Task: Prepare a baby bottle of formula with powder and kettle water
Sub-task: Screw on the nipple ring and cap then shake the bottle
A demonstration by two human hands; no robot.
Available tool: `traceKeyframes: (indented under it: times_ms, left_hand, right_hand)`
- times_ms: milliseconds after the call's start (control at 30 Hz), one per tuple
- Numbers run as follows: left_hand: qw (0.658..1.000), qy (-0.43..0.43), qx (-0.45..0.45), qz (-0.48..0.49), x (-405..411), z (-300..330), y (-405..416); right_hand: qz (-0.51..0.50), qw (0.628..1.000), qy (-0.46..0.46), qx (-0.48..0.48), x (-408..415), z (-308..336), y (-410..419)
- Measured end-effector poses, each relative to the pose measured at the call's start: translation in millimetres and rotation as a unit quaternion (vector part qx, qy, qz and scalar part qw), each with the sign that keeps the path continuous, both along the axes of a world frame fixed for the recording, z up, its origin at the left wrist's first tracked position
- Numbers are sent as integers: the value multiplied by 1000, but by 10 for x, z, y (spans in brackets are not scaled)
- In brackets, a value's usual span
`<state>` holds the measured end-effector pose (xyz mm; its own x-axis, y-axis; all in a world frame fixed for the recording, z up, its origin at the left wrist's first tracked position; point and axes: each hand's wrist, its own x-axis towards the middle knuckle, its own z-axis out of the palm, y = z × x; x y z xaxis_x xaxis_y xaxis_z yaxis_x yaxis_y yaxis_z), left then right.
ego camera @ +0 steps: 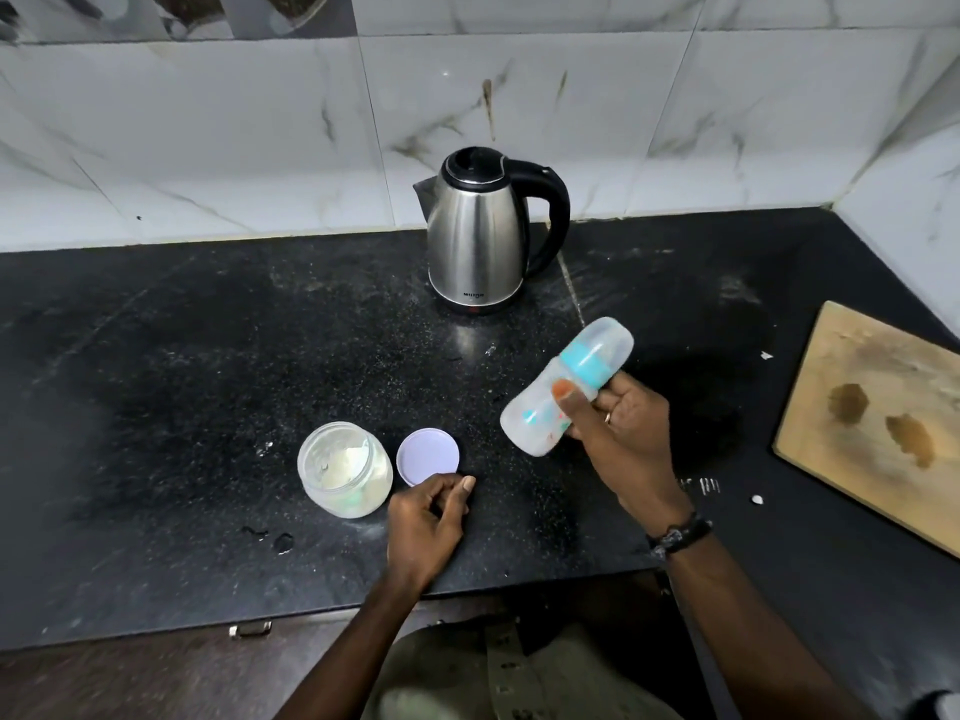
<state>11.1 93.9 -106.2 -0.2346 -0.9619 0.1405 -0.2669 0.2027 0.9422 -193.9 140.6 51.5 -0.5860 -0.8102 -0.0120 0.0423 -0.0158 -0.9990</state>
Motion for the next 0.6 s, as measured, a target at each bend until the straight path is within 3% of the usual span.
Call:
traceKeyframes:
  times_ms: [133, 200, 267, 433, 533, 600]
  left_hand:
    - [1000, -5, 6, 3, -15, 4, 4]
    - [1000, -9, 7, 5, -13, -12, 1]
    - [1000, -1, 7, 2, -4, -23, -6]
    - [1000, -9, 10, 5, -16, -16, -3]
    - [1000, -7, 6, 4, -1, -23, -5]
    - [1000, -6, 5, 0, 1, -20, -7]
  right_hand:
    - [-35, 992, -102, -64, -59, 51, -13]
    - [-51, 997, -38, -46, -119, 34, -44]
    - [0, 999, 45, -22, -137, -3, -26]
    - [9, 995, -68, -66, -119, 22, -7]
    - [25, 998, 50, -26, -111, -33, -26]
    - [46, 998, 28, -29, -75, -19, -23]
